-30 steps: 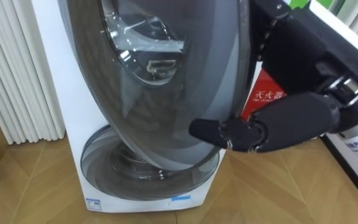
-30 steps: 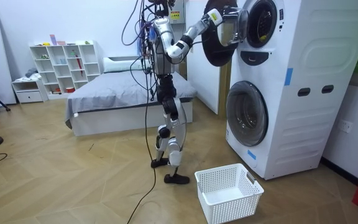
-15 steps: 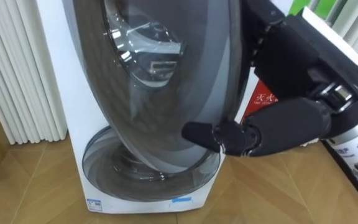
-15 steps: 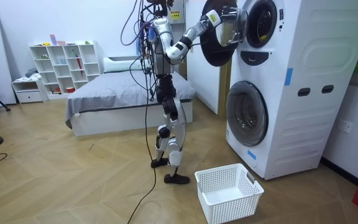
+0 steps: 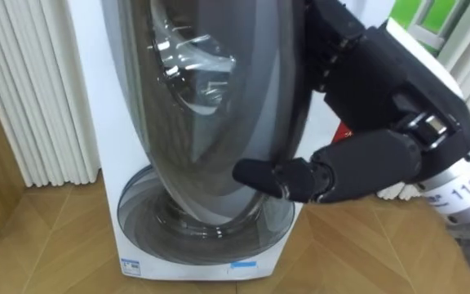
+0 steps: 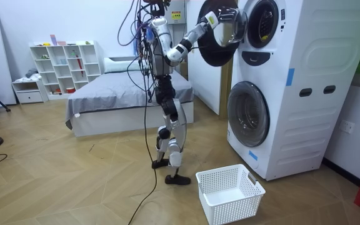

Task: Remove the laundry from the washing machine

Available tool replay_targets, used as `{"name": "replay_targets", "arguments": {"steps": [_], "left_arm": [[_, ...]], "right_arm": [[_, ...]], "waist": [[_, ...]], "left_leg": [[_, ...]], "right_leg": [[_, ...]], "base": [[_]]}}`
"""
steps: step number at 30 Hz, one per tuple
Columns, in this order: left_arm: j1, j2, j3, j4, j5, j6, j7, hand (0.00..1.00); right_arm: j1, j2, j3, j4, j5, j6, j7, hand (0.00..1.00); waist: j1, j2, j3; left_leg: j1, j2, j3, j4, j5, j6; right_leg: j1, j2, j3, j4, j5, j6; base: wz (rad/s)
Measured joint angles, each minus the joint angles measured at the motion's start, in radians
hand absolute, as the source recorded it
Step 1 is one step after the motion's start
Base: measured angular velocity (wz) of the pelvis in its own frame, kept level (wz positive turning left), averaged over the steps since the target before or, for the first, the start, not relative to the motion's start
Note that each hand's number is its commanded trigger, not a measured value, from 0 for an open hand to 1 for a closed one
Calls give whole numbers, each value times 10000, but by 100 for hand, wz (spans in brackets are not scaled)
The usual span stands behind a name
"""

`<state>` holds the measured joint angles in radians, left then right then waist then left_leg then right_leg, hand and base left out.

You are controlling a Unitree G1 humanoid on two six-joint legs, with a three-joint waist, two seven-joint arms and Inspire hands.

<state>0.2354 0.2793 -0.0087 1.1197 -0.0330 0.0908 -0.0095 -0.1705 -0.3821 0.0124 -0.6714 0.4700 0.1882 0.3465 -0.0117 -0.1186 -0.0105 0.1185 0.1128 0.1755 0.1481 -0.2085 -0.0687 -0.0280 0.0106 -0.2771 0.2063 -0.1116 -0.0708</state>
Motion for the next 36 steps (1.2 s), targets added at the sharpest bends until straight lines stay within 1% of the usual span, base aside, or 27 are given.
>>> {"name": "replay_targets", "arguments": {"steps": [1, 5, 6, 7, 8, 10, 11, 13, 15, 17, 20, 22, 23, 24, 25, 30, 33, 35, 36], "left_arm": [[-1, 8, -39, -8, 63, 27, -2, 0], [26, 38, -254, -29, 67, 155, -11, 0], [25, 39, -347, -93, 68, 172, -12, 0], [33, 40, -370, -196, 69, 185, -12, 0], [38, 49, -372, -246, 69, 189, -12, 0], [31, 81, -353, -390, 53, 190, -12, 0], [23, 81, -353, -393, 43, 188, -14, 0], [3, 88, -363, -391, 30, 201, -29, 0], [55, 96, -362, -375, 1, 250, -49, 0], [41, 96, -363, -356, -56, 261, -66, 0], [-34, 96, -361, -353, -158, 242, -74, 0], [-101, 95, -364, -353, -159, 230, -74, 0], [-122, 94, -365, -352, -160, 224, -74, 0], [-129, 94, -363, -352, -159, 195, -73, 0], [-142, 94, -362, -353, -158, 180, -74, 0], [-139, 72, -343, -353, -153, 121, -74, 0], [-144, 38, -345, -317, -159, 89, -73, 0], [-139, 35, -344, -288, -195, 68, -73, 0], [-134, 31, -339, -288, -230, 56, -61, 0]], "right_arm": [[1, 0, 168, 1, -41, -141, 6, 0], [2, 119, 768, 3, 1, -514, 55, 0], [2, 243, 976, 5, 50, -627, 121, 0], [-4, 307, 1208, 7, 120, -686, 203, 0], [-4, 313, 1316, 20, 175, -665, 286, 0], [-4, 343, 2054, 222, 355, -547, 746, 0], [-4, 357, 2104, 291, 401, -538, 868, 0], [-8, 288, 2458, 421, 458, -517, 1243, 0], [-9, 278, 2698, 456, 685, -457, 1401, 0], [-12, 286, 2861, 570, 893, -457, 1565, 0], [-21, 280, 2966, 846, 1078, -456, 1602, 0], [-22, 274, 3066, 901, 1097, -456, 1601, 0], [-22, 269, 3096, 902, 1099, -456, 1600, 0], [-22, 255, 3139, 902, 1093, -456, 1601, 0], [-22, 246, 3144, 903, 1088, -456, 1600, 0], [-22, 221, 3115, 925, 1073, -456, 1601, 0], [-40, 241, 3053, 923, 765, -458, 1592, 0], [-41, 252, 2791, 922, 767, -458, 1585, 0], [-41, 251, 2518, 923, 770, -459, 1510, 0]], "waist": [[30, 0, -1], [307, 8, -21], [438, 4, -44], [557, -3, -69], [616, -15, -93], [1063, -72, -125], [1163, -83, -121], [1524, -106, -111], [1681, -119, -99], [1870, -119, -90], [1951, -98, -16], [1949, -57, 56], [1950, -44, 78], [1952, -15, 125], [1955, 5, 144], [1962, 31, 161], [1838, 33, 162], [1766, 35, 163], [1732, 35, 163]], "left_leg": [[-42, -10, -158, 26, 1, -2], [-108, -5, -364, 68, 17, -26], [-222, -6, -484, 152, 17, -28], [-328, -11, -642, 200, 30, -44], [-385, -19, -731, 208, 42, -50], [-448, -42, -987, 208, 73, -58], [-448, -51, -1046, 207, 76, -56], [-415, -76, -1204, 202, 88, -36], [-389, -85, -1334, 195, 85, -30], [-369, -91, -1371, 182, 75, -16], [-368, -99, -1394, 144, 71, -9], [-370, -100, -1404, 112, 49, 10], [-373, -101, -1405, 104, 43, 15], [-372, -104, -1405, 82, 31, 20], [-374, -113, -1405, 37, 28, 25], [-384, -176, -1357, 53, 26, 44], [-370, -236, -1321, 45, 26, 45], [-361, -261, -1299, 47, 26, 45], [-361, -274, -1287, 43, 26, 46]], "right_leg": [[-3, 0, -14, 0, 20, -36], [-19, 41, -48, -27, 22, -63], [-45, 28, -147, -30, 27, -88], [-63, -2, -288, -32, 80, -181], [-72, -17, -345, -32, 83, -186], [-9, -58, -543, -40, 61, -197], [27, -65, -574, -53, 42, -178], [176, -91, -694, -116, -25, -113], [310, -94, -823, -227, -26, -90], [352, -95, -844, -249, -46, -63], [422, -93, -912, -367, -43, -37], [422, -92, -924, -382, -77, 8], [419, -92, -925, -384, -85, 15], [412, -92, -925, -388, -96, 28], [391, -96, -924, -393, -109, 46], [358, -162, -946, -386, -152, 116], [407, -213, -970, -381, -208, 210], [435, -205, -966, -382, -224, 237], [446, -220, -945, -378, -237, 258]], "base": [[5], [4], [28], [34], [36], [35], [34], [28], [20], [11], [7], [2], [0], [0], [0], [1], [8], [7], [9]]}}
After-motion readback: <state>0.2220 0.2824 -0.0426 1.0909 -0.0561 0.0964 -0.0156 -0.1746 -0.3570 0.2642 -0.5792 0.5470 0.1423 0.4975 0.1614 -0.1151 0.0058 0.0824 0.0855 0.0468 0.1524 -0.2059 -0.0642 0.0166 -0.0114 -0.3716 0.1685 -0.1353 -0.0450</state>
